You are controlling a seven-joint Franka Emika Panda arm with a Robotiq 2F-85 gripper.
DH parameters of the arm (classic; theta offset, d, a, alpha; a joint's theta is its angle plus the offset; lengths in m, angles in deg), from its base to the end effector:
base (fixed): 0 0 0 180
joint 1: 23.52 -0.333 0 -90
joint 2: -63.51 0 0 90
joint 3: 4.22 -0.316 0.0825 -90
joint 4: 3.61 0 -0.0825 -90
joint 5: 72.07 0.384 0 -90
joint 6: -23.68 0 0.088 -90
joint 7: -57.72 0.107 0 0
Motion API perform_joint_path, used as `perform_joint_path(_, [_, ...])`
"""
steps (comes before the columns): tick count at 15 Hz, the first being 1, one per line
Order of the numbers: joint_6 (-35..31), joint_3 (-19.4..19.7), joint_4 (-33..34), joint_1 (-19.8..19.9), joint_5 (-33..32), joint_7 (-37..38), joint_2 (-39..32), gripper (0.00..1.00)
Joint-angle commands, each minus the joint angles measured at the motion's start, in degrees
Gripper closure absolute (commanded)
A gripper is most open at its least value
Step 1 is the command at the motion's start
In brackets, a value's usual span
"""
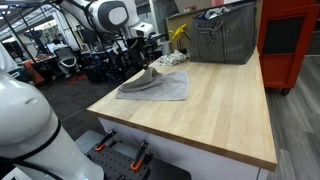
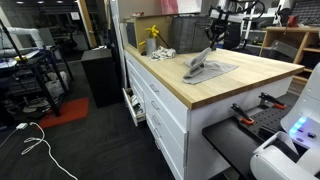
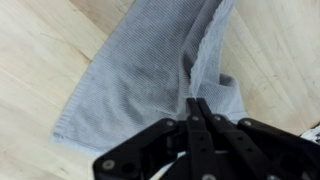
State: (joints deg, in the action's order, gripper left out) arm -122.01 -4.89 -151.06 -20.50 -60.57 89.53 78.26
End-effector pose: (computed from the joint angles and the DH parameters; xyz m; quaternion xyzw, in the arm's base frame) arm 0.4466 -0.0208 0.3751 -0.9228 0.3629 -0.0927 0.0905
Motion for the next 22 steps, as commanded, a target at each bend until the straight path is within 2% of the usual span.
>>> perform_joint_path(1, [2.8, 0.8, -0.1, 1.9, 0.0, -0.2, 0.9, 0.99])
perform_joint_path(10, [5.6, 2.9, 0.7, 4.9, 0.0, 0.2, -0.5, 0.99])
perform_joint_path(19, [6.9, 3.1, 1.1, 5.1, 0.2, 0.4, -1.1, 0.99])
perform_joint_path(22, [7.8, 3.6, 0.6, 4.0, 2.5, -2.7, -0.4, 0.99])
